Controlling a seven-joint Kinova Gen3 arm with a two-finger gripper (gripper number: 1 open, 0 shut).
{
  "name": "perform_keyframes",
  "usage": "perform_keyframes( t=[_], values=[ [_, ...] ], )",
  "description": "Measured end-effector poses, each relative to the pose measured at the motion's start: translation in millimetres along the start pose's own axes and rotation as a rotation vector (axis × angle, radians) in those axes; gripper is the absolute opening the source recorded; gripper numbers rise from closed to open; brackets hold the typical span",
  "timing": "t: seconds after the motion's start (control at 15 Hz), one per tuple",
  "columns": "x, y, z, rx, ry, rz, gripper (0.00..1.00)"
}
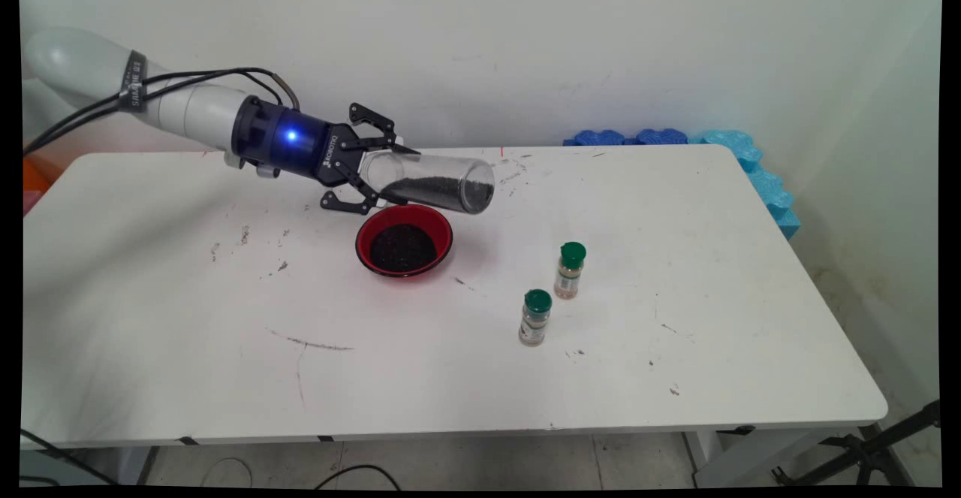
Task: Pour the black seasoning powder in the red bowl
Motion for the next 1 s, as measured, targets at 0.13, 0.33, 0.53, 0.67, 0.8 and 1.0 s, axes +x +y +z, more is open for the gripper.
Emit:
perform_keyframes(
  t=[0.13, 0.33, 0.53, 0.67, 0.8, 1.0],
  values=[
    [-0.1, 0.4, -0.2, -0.018, 0.001, -0.03, 0.0],
    [-0.2, 0.6, -0.5, -0.039, 0.003, -0.068, 0.0],
    [-0.9, 0.0, -0.6, -0.056, 0.004, -0.103, 0.0],
    [-1.8, -1.1, -0.7, -0.064, 0.005, -0.123, 0.0],
    [-3.1, -2.6, -0.6, -0.072, 0.003, -0.144, 0.0],
    [-4.5, -4.3, 0.1, -0.079, 0.001, -0.165, 0.0]
  ],
)
